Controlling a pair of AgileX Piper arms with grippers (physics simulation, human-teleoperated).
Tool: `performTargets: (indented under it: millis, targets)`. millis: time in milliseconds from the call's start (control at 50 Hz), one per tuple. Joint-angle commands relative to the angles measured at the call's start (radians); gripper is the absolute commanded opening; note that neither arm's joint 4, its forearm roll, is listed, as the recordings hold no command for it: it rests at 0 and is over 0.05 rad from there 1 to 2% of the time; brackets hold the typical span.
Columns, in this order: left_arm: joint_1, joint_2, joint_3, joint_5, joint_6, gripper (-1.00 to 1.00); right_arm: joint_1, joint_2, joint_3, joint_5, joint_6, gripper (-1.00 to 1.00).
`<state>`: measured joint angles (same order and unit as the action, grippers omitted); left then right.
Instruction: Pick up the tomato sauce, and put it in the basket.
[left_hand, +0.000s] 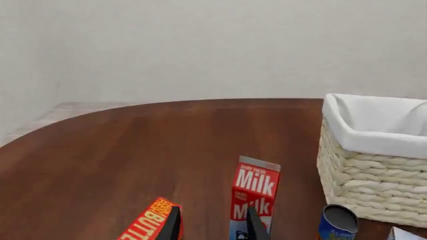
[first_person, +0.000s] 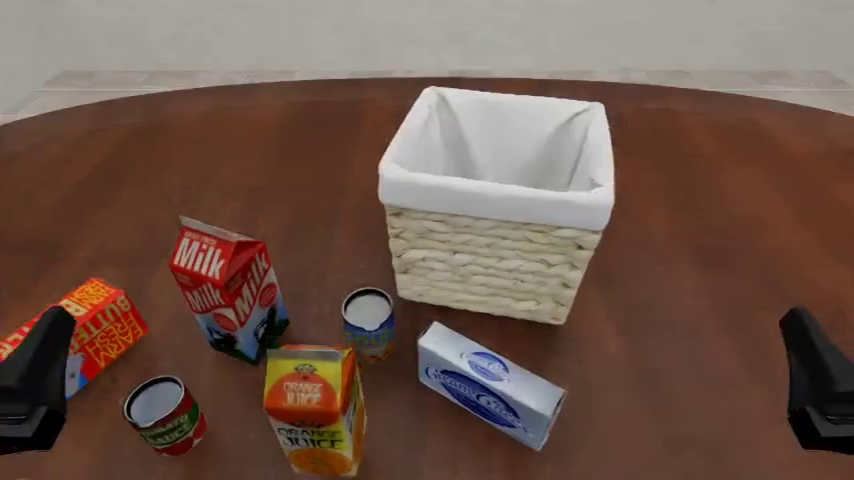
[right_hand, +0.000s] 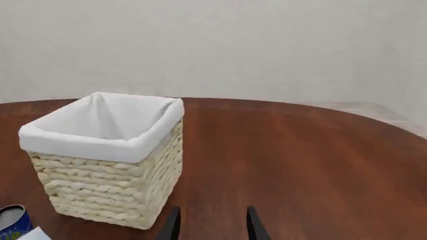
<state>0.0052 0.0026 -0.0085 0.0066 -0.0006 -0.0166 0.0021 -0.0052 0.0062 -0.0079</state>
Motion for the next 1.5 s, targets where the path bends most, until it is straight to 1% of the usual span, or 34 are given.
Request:
performTargets:
  millis: [20,760,780,820,860,880,900,920,940,960,980,1000,1020,1080,1100,1120,1140,1160,1180,1300,1320,1360,1380,1400,1440,1480,1500]
  targets:
    - [-0.005,0.003,0.007,-0.009,0.000,1.00,0.017,0.004,0.000,-0.006,0.008,1.00]
    - [-0.005,0.000,0.007,-0.007,0.000,1.00,0.017,0.000,0.001,-0.004,0.006,1.00]
    - [-0.018,0.000,0.007,-0.006,0.000,1.00,0.017,0.000,0.001,-0.004,0.006,1.00]
    - [-0.007,0.001,0.007,-0.005,-0.002,1.00,0.017,0.000,0.001,-0.004,0.006,1.00]
    - [-0.019,0.098,0.000,-0.039,0.001,1.00,0.017,0.000,0.001,-0.004,0.006,1.00]
    - [-0.007,0.160,0.003,-0.063,-0.016,1.00,0.017,0.000,0.001,-0.004,0.006,1.00]
    - [-0.018,0.106,-0.015,-0.022,-0.016,1.00,0.017,0.000,0.001,-0.004,0.006,1.00]
    - [-0.024,0.090,-0.054,0.027,-0.019,1.00,0.017,0.000,0.001,-0.004,0.006,1.00]
    - [-0.024,0.103,-0.082,0.047,-0.015,1.00,0.017,0.000,0.001,-0.004,0.006,1.00]
    - [-0.025,0.132,-0.099,0.061,-0.040,1.00,0.017,0.000,0.001,-0.004,0.006,1.00]
    - [-0.024,0.146,-0.089,0.051,-0.034,1.00,0.017,0.000,0.001,-0.004,0.007,1.00]
    - [-0.043,0.157,-0.088,0.057,0.012,1.00,0.017,0.000,0.001,-0.004,0.006,1.00]
    - [-0.056,0.158,-0.091,0.070,0.032,1.00,0.017,0.000,0.001,-0.004,0.006,1.00]
    - [-0.038,0.186,-0.138,0.118,0.013,1.00,0.017,0.000,0.001,-0.004,0.006,1.00]
    - [-0.040,0.222,-0.149,0.125,-0.011,1.00,0.017,0.000,0.001,-0.004,0.006,1.00]
    - [-0.047,0.256,-0.162,0.135,-0.050,1.00,0.017,0.000,0.001,-0.004,0.006,1.00]
    - [-0.040,0.263,-0.197,0.178,-0.037,1.00,0.017,0.000,0.001,-0.004,0.006,1.00]
    - [-0.054,0.281,-0.193,0.178,-0.032,1.00,0.017,0.000,0.001,-0.004,0.006,1.00]
    - [-0.049,0.248,-0.216,0.213,-0.028,1.00,0.017,0.000,0.001,-0.004,0.006,1.00]
    - [-0.042,0.232,-0.337,0.361,-0.025,1.00,0.017,0.000,0.001,-0.004,0.006,1.00]
    - [-0.042,0.232,-0.337,0.362,-0.025,1.00,0.017,0.000,0.001,-0.004,0.006,1.00]
    - [-0.043,0.275,-0.365,0.401,-0.088,1.00,0.017,0.000,0.001,-0.004,0.006,1.00]
    - [-0.049,0.282,-0.380,0.424,-0.098,1.00,0.017,0.000,0.001,-0.004,0.007,1.00]
    - [-0.046,0.286,-0.392,0.442,-0.098,1.00,0.017,0.000,0.001,-0.004,0.006,1.00]
    - [-0.055,0.274,-0.435,0.503,-0.049,1.00,0.017,0.000,0.001,-0.004,0.006,1.00]
    - [-0.051,0.275,-0.464,0.537,-0.042,1.00,0.017,0.000,0.001,-0.004,0.006,1.00]
    - [-0.055,0.284,-0.481,0.555,-0.054,1.00,0.017,0.000,0.001,-0.004,0.006,1.00]
